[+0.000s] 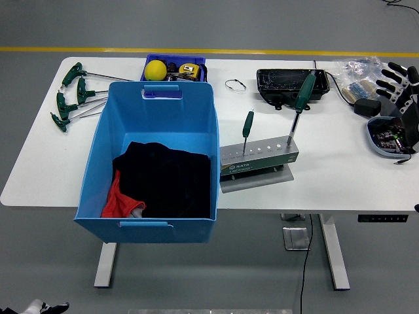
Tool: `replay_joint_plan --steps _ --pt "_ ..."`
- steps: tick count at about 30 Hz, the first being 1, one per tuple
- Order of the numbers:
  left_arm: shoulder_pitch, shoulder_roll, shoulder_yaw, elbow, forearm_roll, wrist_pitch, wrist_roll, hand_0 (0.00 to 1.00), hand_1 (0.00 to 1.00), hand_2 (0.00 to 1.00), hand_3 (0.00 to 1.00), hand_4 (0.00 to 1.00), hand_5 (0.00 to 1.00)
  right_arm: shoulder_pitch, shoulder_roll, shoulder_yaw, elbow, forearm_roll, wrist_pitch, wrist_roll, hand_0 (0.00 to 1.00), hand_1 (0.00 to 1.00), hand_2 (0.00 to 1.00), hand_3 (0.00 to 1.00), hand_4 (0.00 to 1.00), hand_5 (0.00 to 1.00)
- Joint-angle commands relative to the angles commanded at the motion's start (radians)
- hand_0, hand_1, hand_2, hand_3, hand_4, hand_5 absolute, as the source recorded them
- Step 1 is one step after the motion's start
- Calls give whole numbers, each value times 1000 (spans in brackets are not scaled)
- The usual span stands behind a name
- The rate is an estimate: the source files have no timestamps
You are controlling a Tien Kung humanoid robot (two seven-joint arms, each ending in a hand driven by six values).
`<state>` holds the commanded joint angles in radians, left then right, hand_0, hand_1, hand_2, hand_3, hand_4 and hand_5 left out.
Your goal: Lift tool from toolbox,place it in box,lift tool from toolbox,place it in box
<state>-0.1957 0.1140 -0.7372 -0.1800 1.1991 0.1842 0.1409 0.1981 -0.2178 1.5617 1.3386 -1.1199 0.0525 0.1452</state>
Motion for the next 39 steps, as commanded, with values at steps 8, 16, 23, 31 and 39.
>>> replay_joint_plan --steps 8,16,23,31,39 --pt "-2 3 -4 0 6 2 0 695 658 681 633 663 672 2 -4 2 0 -3 5 -2 795 771 830 809 998 947" --pt "-2 4 -24 0 27 3 4 694 659 681 632 663 671 9 8 2 2 -5 -4 -4 795 770 830 809 998 944" --pt "0 4 -39 0 39 0 4 694 658 681 632 663 672 9 12 -6 6 -40 -19 5 795 770 829 808 998 942" --pt "-1 3 -40 0 35 0 3 694 658 681 634 662 671 24 7 -67 -6 -54 -87 36 798 772 830 797 998 921" --pt "-2 1 -41 0 39 -4 5 695 658 681 632 663 671 98 -56 -197 -56 -225 -119 46 810 789 836 803 998 915"
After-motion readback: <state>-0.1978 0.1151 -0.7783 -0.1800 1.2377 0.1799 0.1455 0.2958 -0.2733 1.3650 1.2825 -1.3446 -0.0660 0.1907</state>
